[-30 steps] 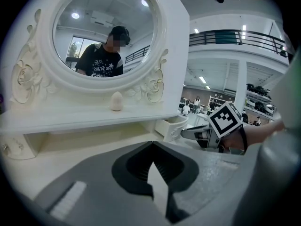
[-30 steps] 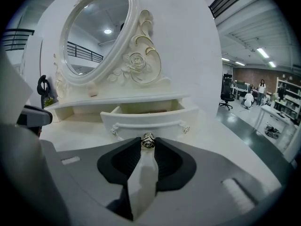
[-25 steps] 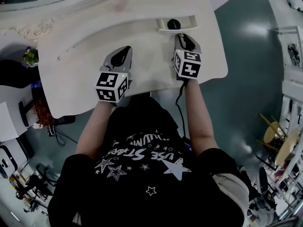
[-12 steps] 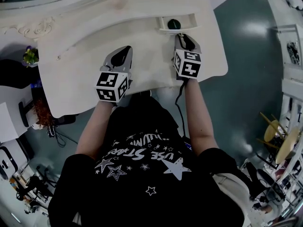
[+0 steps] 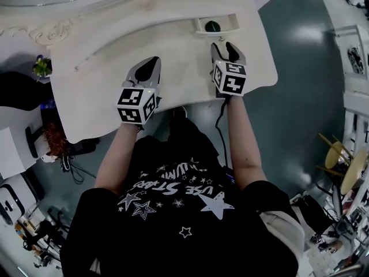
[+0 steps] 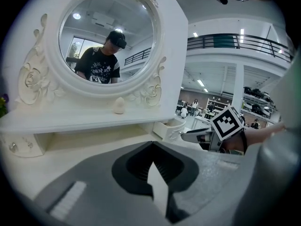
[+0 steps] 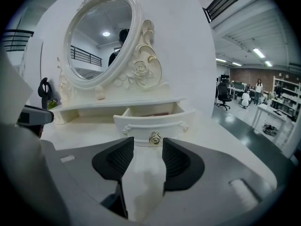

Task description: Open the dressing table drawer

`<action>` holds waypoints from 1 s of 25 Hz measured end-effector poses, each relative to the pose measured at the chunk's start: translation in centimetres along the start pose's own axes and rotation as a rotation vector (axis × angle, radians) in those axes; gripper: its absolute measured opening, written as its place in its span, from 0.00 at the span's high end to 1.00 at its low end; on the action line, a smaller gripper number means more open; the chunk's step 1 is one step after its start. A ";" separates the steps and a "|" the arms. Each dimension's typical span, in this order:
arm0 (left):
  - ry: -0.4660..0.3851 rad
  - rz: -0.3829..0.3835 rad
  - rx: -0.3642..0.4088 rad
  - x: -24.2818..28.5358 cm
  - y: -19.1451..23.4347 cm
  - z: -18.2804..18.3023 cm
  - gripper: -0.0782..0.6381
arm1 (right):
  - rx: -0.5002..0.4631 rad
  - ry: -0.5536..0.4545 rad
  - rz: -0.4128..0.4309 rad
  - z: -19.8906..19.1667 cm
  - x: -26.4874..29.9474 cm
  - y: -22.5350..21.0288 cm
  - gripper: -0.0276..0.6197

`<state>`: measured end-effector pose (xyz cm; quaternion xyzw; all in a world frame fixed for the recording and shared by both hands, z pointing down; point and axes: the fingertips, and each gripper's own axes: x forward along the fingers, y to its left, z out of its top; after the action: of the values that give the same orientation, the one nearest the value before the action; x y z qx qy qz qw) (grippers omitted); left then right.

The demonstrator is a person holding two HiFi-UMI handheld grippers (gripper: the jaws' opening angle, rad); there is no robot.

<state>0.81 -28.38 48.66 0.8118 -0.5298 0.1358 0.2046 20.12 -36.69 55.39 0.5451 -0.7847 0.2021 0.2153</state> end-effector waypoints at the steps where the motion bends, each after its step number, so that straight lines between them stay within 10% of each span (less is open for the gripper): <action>1: -0.005 -0.005 0.000 -0.4 0.0 0.1 0.89 | 0.000 -0.008 -0.008 0.2 -0.6 0.2 0.62; 25: -0.081 -0.210 0.029 -14.8 1.8 -0.2 0.89 | 0.061 -0.135 -0.232 0.4 -18.2 10.7 0.91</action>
<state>-6.82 -17.02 42.70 0.8705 -0.4476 0.0883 0.1845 15.70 -19.48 44.07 0.6510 -0.7223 0.1627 0.1673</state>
